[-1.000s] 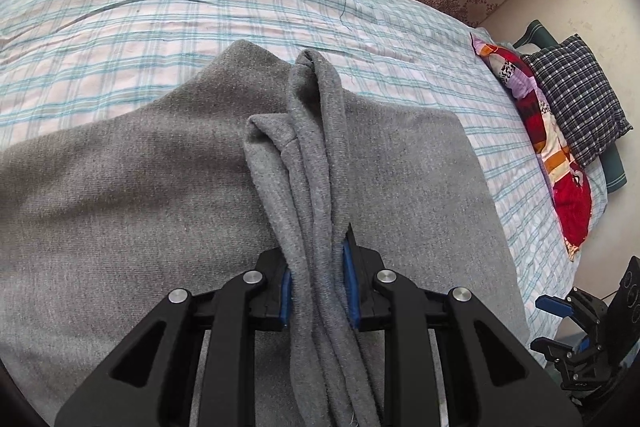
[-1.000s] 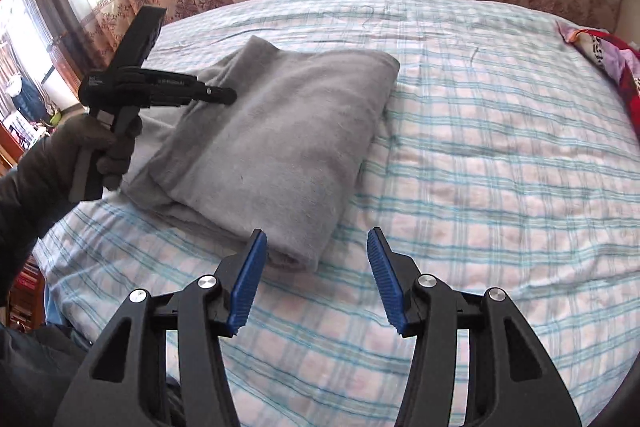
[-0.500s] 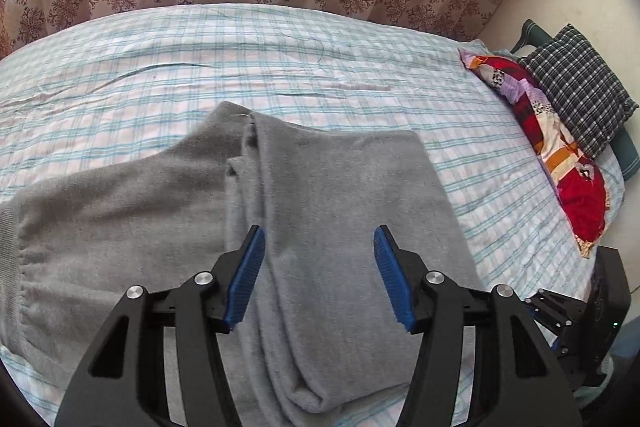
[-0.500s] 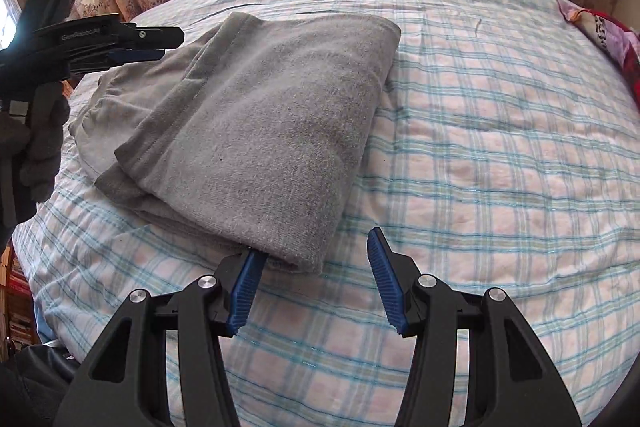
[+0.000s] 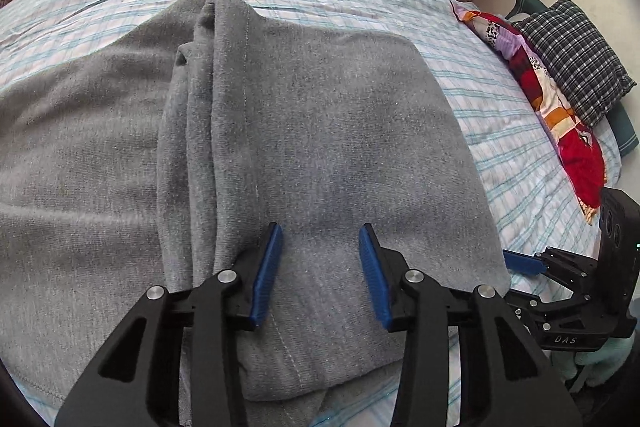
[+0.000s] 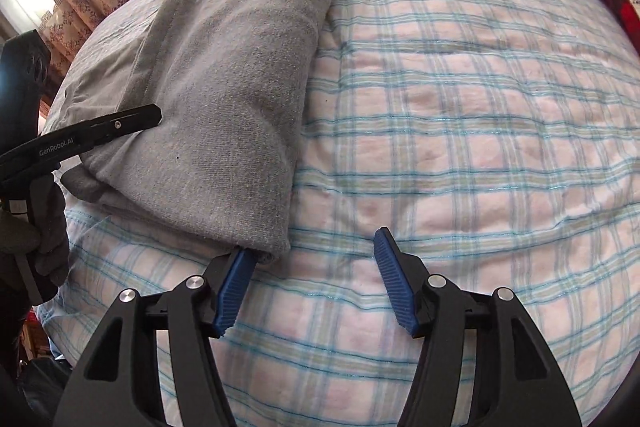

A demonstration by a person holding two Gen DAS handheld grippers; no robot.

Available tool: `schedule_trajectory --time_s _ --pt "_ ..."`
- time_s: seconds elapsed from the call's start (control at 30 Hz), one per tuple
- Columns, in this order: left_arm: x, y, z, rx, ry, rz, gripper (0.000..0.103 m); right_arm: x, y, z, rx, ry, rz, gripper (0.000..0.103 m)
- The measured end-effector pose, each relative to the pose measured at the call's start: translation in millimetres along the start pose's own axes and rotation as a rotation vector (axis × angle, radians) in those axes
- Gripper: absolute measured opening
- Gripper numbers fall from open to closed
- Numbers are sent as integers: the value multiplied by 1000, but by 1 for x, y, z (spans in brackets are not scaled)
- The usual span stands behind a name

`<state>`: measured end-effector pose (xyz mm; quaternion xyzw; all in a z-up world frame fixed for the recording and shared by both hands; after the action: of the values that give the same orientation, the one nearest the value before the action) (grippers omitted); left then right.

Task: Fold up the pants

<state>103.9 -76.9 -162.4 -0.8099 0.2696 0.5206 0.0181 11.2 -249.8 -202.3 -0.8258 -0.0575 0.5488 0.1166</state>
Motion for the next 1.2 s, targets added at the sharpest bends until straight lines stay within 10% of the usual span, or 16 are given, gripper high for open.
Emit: schedule_trajectory --time_s 0.43,0.73,1.2 --pt "-6 3 -73 -34 88 -48 56 -63 -63 -39 -136 214 -213 59" --pt "23 -9 -77 -28 48 -77 58 4 -68 -33 -115 58 -207 55" --pt "16 26 -89 1 13 -73 78 0 -72 -37 -61 56 -244 55"
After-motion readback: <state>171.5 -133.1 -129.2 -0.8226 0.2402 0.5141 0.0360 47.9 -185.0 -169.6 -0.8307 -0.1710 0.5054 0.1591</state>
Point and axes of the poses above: each gripper's, at about its wrist camera, not at the fingertips, and x roughly the way its jaws point, y to its right, z to its underside, the point moved 8 cm from there along x, roughly the way its jaws point, and after that the axes turned 4 degrees about -z, right-handed, at the moved point
